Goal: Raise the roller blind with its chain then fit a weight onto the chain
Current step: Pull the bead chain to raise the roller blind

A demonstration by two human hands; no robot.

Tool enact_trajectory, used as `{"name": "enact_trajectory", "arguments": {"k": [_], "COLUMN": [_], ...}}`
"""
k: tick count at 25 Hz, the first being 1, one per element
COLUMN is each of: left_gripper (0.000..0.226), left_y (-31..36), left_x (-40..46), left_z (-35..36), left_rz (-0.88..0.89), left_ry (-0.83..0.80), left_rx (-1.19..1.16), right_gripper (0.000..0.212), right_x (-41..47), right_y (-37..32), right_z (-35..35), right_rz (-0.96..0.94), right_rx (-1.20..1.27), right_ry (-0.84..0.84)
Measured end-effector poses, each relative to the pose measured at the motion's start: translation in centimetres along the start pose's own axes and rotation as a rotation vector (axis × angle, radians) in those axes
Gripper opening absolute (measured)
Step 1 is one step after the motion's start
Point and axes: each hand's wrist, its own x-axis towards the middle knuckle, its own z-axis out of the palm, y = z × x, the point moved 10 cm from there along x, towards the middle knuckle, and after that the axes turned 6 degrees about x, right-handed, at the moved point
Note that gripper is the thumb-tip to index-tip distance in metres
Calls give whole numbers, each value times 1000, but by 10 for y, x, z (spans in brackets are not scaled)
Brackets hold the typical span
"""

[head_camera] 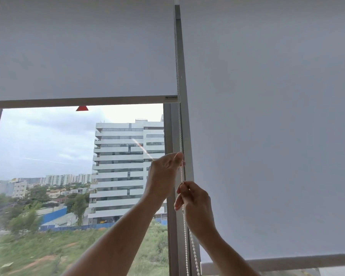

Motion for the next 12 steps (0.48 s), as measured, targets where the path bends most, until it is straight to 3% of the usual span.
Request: {"name": "enact_trajectory", "arguments": {"k": [3,7,12], "left_gripper": [23,19,15], "left_y": [4,4,7], "left_x": [11,7,-7], "left_z": [2,-2,9], "left_rz": [-21,21,86], "left_ry": [5,33,-2], "left_rx": [-3,-9,-13], "right_gripper": [33,30,51], "right_x": [-12,-6,39], "right_y": [11,9,-10], "right_z": [2,1,-25], "right_rz": [44,108,84], "right_rx": [37,186,212], "right_ry": [-39,-233,-47]}}
